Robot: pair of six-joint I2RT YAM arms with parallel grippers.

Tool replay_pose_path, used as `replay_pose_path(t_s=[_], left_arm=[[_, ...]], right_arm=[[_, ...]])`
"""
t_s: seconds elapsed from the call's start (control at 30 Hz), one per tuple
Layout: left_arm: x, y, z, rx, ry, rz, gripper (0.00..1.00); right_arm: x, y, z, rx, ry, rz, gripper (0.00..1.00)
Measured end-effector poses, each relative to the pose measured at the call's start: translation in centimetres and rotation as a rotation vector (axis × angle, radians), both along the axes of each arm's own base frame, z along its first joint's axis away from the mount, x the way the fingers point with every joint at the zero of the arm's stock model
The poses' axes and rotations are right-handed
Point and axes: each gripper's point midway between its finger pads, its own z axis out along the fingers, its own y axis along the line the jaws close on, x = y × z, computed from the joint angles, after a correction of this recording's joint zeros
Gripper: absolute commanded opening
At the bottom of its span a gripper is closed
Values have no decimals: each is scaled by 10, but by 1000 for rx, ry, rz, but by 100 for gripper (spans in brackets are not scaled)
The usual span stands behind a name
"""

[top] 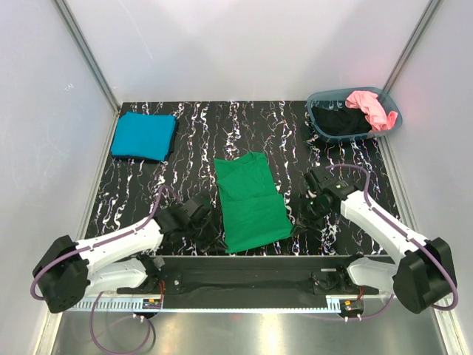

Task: Fold and stack the t-shirts
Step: Fold the tshirt

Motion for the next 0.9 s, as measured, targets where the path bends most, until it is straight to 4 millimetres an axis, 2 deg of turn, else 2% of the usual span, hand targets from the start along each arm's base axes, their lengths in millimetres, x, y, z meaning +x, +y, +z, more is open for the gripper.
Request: replay_pose_path(t_s=[0.17, 0.33, 0.47, 0.6, 0.73, 0.9], left_arm=[[9, -3, 16, -6, -19, 14, 0], [38, -3, 43, -14, -72, 47, 0], [71, 0, 64, -5, -125, 71, 0], [112, 6, 79, 20, -172, 87, 0], [152, 17, 85, 52, -198, 101, 0], [194, 33, 82, 83, -200, 110, 0]], right_arm=[[18, 1, 23, -15, -72, -5, 0], [42, 3, 39, -54, -116, 14, 0], [68, 7, 53, -90, -154, 30, 0], [105, 17, 73, -104, -213, 42, 0], [148, 26, 83, -116, -251, 44, 0], [196, 38, 80, -125, -265, 55, 0]])
